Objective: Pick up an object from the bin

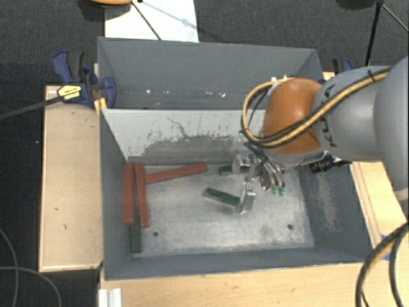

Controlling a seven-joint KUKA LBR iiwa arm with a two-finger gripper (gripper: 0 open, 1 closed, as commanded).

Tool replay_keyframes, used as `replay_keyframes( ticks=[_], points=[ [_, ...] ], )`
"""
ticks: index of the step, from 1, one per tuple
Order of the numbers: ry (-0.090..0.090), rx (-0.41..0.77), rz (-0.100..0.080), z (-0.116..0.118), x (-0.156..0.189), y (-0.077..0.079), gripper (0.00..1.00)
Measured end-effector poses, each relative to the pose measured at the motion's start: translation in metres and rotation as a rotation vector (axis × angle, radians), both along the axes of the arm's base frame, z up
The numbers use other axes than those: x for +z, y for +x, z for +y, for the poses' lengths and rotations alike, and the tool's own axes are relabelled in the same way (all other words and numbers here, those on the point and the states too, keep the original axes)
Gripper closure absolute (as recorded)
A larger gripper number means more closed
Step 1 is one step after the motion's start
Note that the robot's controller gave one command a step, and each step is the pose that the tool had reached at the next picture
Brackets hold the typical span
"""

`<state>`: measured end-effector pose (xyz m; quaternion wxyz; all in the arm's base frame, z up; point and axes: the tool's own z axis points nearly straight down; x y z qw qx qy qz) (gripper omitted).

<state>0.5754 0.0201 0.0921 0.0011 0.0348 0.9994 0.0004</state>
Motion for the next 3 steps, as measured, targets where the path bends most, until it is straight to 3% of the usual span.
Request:
replay_keyframes(
  ticks=[1,2,3],
  points=[
    [0.0,-0.19,0.001,0.005,-0.022,-0.039,1.0],
    [0.0,-0.191,0.001,0.005,-0.022,-0.039,1.0],
    [0.0,-0.177,-0.003,0.003,0.136,-0.056,1.0]
  ],
)
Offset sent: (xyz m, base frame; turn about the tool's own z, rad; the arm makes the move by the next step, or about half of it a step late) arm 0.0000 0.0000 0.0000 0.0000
